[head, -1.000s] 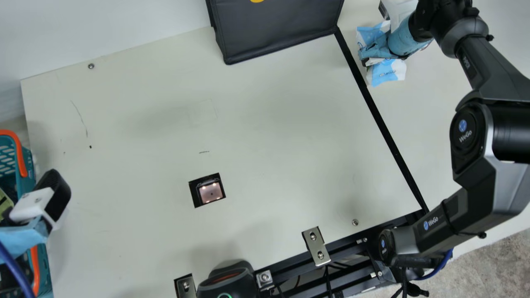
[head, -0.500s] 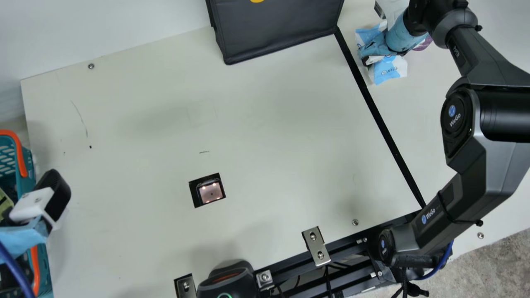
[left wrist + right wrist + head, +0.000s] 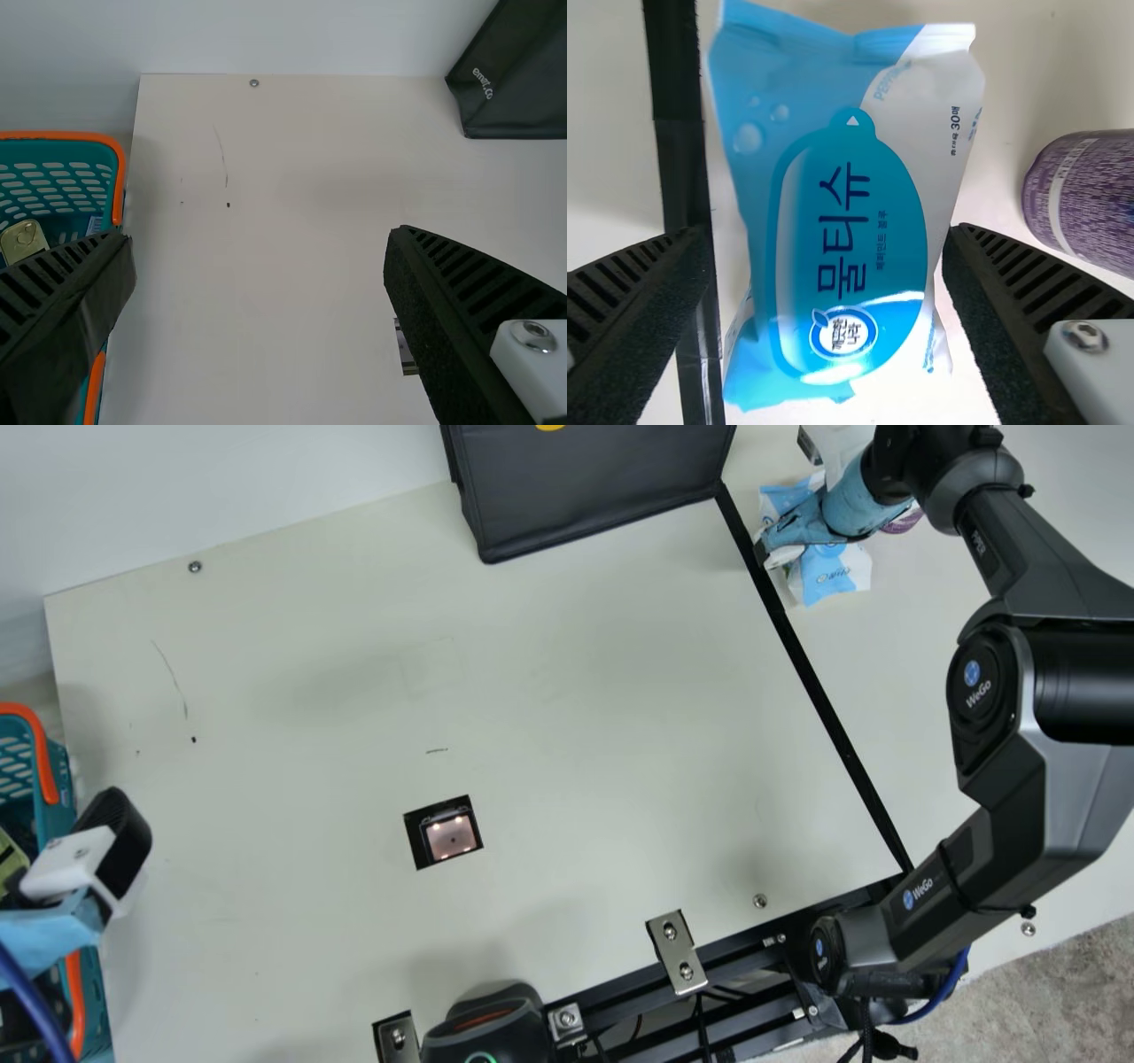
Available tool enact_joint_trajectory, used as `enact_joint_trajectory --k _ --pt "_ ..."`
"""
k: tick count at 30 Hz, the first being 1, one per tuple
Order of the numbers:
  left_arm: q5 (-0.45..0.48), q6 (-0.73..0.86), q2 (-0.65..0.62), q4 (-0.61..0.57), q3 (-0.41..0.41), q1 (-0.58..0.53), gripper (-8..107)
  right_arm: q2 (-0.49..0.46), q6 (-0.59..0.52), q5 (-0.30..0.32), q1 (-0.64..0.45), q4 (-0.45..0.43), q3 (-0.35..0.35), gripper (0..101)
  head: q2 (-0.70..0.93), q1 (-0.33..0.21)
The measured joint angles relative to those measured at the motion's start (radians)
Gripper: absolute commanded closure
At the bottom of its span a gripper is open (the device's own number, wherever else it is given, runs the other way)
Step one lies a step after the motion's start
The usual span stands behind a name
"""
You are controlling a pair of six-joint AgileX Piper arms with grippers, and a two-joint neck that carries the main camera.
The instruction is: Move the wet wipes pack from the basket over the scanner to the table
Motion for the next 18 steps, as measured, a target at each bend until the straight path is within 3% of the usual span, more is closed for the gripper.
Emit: enact_joint_trajectory --k 9,18 --pt "0.000 0.000 0.000 0.000 0.000 0.000 9 -0.125 -0.024 -0.014 0.026 0.011 0.049 6 0.000 0.000" --pt "0.000 0.000 0.000 0.000 0.000 0.000 9 -0.332 -0.019 0.057 0.076 0.052 0.134 6 0.000 0.000"
